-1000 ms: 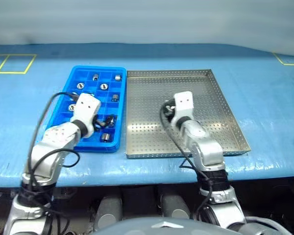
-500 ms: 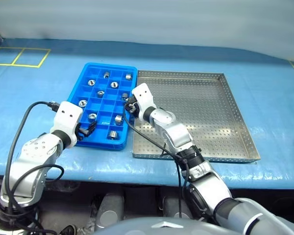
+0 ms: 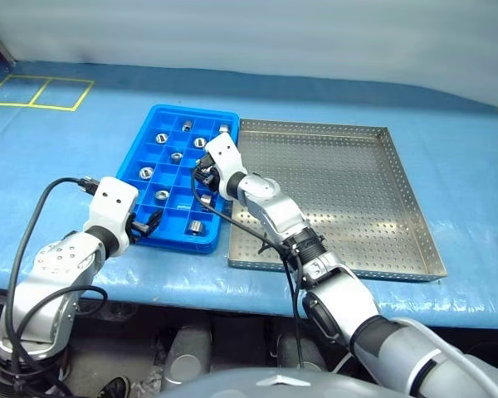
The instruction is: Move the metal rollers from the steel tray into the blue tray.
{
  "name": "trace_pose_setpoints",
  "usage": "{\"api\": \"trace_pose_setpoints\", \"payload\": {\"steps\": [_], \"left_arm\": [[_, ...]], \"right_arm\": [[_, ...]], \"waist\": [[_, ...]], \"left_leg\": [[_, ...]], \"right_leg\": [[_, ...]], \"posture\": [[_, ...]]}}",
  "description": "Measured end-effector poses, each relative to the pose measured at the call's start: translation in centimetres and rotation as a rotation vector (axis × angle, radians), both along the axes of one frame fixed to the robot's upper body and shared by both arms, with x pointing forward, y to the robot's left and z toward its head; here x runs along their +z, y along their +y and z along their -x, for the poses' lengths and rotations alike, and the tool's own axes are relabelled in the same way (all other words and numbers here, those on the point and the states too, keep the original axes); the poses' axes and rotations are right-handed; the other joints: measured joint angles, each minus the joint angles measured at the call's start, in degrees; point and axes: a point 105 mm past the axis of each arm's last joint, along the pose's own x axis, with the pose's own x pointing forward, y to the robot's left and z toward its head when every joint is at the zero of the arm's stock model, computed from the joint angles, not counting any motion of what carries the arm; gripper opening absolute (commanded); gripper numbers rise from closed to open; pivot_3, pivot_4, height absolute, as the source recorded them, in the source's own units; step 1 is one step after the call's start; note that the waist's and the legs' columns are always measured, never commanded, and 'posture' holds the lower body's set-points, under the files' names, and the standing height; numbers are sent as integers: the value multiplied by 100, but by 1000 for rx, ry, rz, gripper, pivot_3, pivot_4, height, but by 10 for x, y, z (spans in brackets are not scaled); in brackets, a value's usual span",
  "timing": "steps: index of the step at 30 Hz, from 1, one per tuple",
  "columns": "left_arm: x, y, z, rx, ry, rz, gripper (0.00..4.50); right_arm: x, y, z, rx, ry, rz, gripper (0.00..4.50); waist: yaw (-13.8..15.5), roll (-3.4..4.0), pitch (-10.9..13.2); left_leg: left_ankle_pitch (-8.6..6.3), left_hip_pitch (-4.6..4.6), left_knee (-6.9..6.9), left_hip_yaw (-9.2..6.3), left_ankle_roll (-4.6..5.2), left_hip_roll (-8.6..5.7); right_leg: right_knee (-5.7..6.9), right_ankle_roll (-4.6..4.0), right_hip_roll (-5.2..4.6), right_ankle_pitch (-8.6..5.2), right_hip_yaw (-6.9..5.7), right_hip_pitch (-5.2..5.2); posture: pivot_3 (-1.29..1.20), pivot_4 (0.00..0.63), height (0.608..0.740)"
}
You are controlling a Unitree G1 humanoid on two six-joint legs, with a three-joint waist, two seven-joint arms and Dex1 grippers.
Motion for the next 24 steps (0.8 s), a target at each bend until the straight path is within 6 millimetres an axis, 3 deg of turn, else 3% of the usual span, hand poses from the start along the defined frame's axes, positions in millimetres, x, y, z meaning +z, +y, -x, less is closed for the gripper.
{"api": "trace_pose_setpoints", "payload": {"steps": [9,24], "left_arm": [[-5,-5,4,3,8,19,3620],[-11,-5,15,34,25,26,3620]], "right_arm": [[7,5,-6,12,-31,1,1939],[-9,9,-3,60,4,-1,1939]], "waist": [[16,1,1],[138,1,1]], "left_leg": [[0,4,-16,-5,0,0],[0,9,-18,-10,0,1]], "right_leg": [[0,-12,1,-7,-5,-2],[2,-18,3,-10,-10,0]], "posture": [[351,150,740],[430,150,740]]}}
